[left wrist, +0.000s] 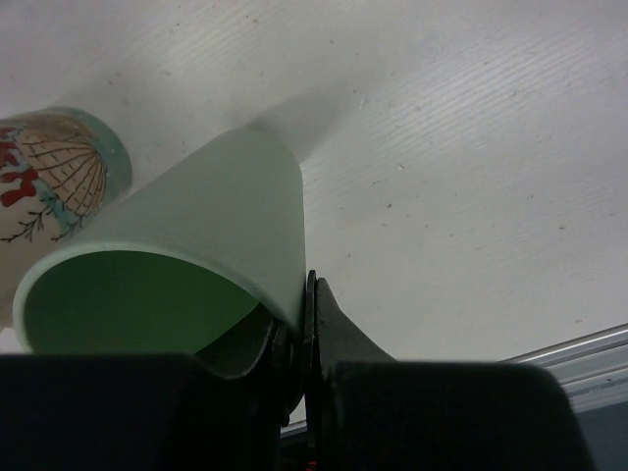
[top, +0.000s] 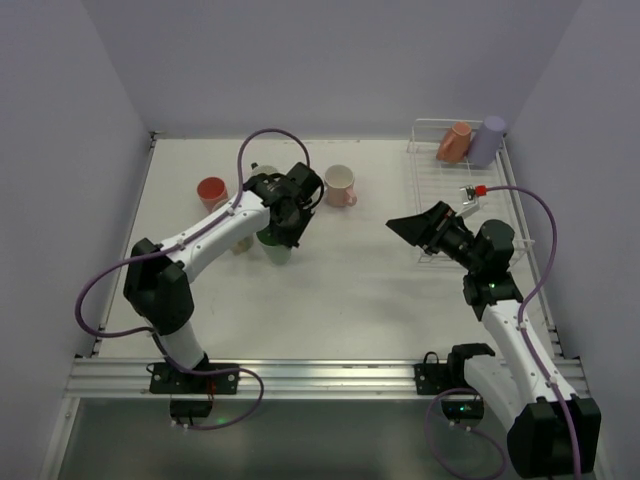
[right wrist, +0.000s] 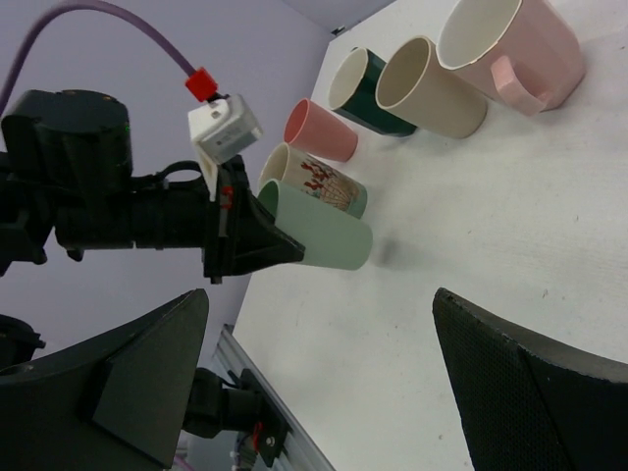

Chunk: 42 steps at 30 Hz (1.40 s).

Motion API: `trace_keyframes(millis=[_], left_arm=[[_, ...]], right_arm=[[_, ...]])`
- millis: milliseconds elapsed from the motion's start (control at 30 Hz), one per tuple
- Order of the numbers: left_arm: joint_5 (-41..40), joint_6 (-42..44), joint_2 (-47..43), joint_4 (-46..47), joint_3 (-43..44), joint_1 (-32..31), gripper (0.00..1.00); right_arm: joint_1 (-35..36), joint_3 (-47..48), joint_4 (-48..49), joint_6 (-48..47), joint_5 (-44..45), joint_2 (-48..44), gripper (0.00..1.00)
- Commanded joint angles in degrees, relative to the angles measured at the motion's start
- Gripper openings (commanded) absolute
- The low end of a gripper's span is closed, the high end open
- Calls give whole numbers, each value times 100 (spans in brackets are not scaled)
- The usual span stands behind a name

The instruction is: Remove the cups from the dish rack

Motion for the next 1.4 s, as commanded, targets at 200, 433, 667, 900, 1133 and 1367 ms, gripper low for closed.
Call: trace_keyframes(millis=[200, 433, 667, 900, 1133, 1367], left_arm=[[-26, 224, 354, 751, -408, -13, 0], [-184, 259, 538, 1058, -523, 92, 0], [-588, 206, 530, 1112, -637, 92, 24], [-984, 118, 231, 1085, -488, 84, 76], [-1230, 83, -461, 1243, -119, 84, 100], [-827, -49, -1964, 2786, -187, 84, 100]], right_arm=[[12, 61, 70, -136, -105, -101, 99], [21, 52, 52, -145, -105, -83, 99], [30, 70, 0, -197, -17, -57, 99], [30, 245, -123, -189, 97, -39, 99], [21, 648, -378, -223, 535, -66, 99], [21, 1738, -1317, -785, 1641, 311, 95]])
